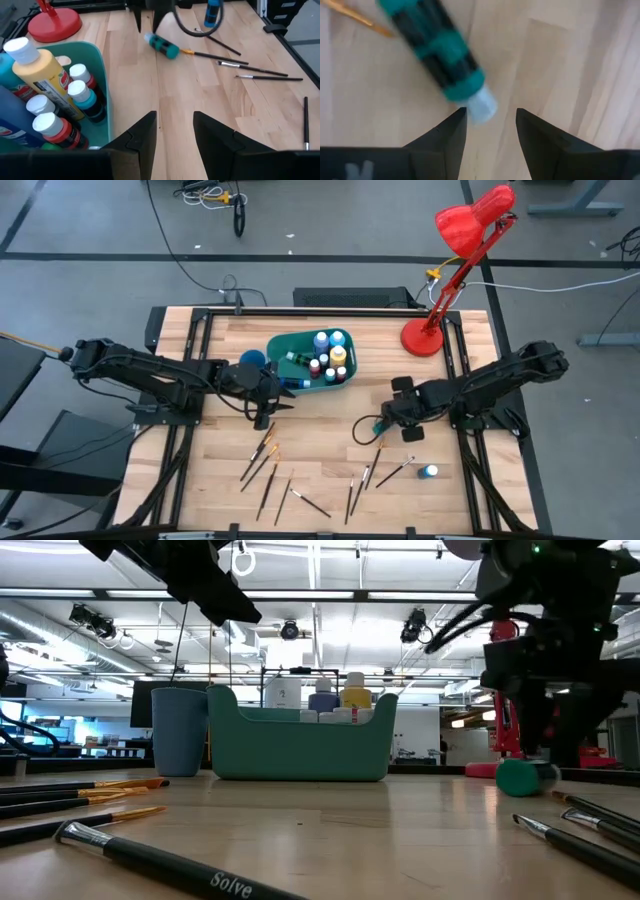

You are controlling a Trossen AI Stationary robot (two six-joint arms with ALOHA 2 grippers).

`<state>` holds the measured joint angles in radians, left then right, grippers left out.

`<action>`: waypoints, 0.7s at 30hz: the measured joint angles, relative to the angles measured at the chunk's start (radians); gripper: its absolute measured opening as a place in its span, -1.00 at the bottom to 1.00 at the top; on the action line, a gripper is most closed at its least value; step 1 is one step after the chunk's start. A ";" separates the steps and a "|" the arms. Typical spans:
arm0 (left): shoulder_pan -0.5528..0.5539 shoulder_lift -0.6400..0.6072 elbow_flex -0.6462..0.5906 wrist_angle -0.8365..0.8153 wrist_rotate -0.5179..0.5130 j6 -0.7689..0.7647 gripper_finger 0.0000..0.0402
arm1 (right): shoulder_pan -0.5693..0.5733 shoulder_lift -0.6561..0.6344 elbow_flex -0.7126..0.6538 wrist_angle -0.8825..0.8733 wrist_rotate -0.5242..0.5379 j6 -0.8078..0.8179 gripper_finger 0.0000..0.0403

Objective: Pick & Place Paint Supplies
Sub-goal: Put the small blue green paint bottle into the green bin

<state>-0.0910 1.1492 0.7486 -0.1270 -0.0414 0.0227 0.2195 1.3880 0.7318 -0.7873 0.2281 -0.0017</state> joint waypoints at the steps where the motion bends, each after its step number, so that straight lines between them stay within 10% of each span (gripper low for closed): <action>1: 0.000 0.000 0.000 0.003 0.000 0.000 -0.32 | -0.002 0.000 -0.001 -0.004 -0.015 -0.028 -0.14; 21: 0.000 0.000 0.000 0.013 0.000 -0.001 -0.32 | -0.005 0.044 -0.070 0.390 -0.027 -0.275 -0.14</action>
<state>-0.0910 1.1488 0.7490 -0.1143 -0.0414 0.0219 0.2142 1.4319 0.6613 -0.3973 0.2007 -0.2765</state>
